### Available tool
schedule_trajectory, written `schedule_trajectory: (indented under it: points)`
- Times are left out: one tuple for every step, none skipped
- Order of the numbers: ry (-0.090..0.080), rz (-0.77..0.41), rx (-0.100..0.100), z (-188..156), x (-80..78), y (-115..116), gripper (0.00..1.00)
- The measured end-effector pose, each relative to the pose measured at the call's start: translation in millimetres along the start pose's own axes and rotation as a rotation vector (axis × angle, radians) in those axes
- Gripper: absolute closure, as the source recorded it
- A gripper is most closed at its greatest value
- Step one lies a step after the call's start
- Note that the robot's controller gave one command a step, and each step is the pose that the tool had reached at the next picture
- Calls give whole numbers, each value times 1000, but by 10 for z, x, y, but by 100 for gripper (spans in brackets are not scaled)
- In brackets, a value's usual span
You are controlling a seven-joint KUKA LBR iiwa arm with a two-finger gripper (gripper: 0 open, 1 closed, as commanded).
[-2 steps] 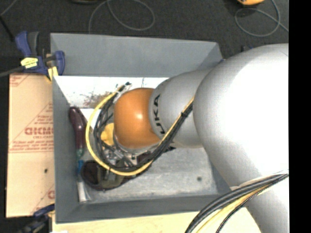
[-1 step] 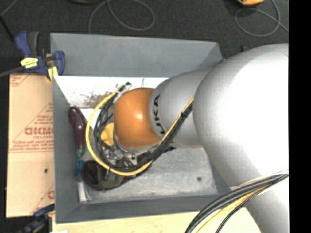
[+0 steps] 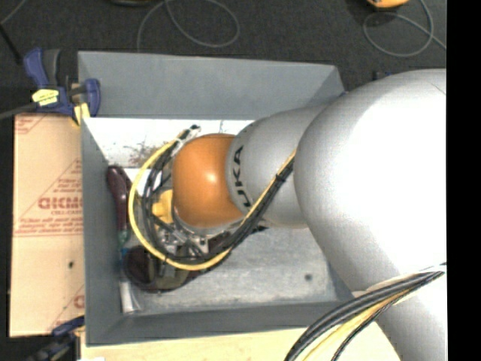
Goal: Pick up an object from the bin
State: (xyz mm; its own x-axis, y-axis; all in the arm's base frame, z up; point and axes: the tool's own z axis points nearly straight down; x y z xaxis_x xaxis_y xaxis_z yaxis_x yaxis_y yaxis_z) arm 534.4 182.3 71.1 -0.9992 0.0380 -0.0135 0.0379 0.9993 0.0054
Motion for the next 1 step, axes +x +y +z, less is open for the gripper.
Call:
schedule_trajectory:
  points:
    - [-4,-2,-1,-2,8,85,100]
